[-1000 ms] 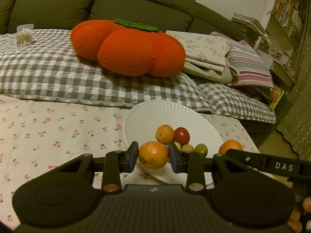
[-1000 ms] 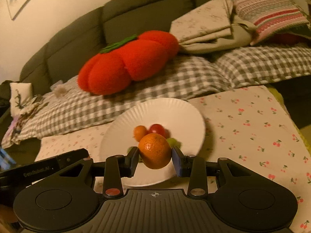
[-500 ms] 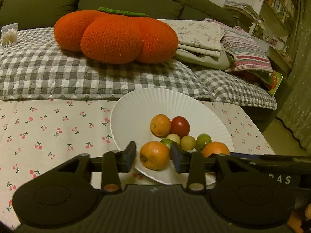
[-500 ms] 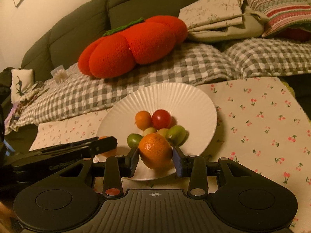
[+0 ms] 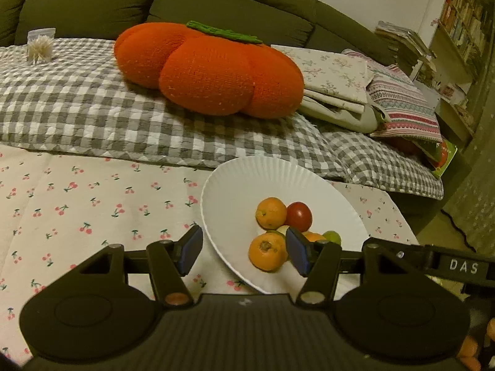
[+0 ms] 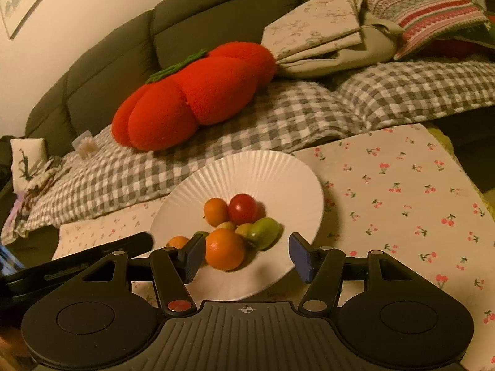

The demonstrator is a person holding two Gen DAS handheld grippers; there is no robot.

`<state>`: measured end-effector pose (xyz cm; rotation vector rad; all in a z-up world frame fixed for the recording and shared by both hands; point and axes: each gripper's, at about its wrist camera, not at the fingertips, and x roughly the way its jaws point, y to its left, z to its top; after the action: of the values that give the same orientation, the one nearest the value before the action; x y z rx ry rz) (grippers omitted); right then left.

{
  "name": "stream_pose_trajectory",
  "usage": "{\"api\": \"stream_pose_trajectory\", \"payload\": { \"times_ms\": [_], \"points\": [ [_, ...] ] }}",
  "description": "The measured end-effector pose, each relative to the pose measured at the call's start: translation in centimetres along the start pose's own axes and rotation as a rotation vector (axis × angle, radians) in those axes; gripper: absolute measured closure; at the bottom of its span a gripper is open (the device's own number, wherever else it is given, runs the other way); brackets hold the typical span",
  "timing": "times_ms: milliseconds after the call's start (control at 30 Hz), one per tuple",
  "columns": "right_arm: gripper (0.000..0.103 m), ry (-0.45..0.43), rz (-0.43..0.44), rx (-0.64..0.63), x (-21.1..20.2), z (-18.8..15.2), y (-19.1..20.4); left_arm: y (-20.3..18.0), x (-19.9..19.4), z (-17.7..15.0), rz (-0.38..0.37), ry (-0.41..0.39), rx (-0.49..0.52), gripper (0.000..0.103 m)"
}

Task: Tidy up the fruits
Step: 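Carry both mandarins over the white plate and open both tools to release, then move both tools back from the plate to the last two fruits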

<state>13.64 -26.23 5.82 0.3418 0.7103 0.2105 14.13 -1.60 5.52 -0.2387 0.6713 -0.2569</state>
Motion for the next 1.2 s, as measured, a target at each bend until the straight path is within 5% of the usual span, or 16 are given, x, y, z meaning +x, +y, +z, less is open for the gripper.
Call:
{"api": "stream_pose_trajectory", "payload": {
  "times_ms": [467, 1200],
  "points": [
    [0.035, 0.072, 0.014, 0.002, -1.1, -1.3, 1.4, -2.1, -3.6, -1.9, 0.128, 0.031, 0.143, 0.043],
    [0.029, 0.168, 0.081, 0.047, -3.5, -3.9, 2.4, -0.8, -8.1, -5.5, 0.131, 0.145, 0.117, 0.041]
  ]
}}
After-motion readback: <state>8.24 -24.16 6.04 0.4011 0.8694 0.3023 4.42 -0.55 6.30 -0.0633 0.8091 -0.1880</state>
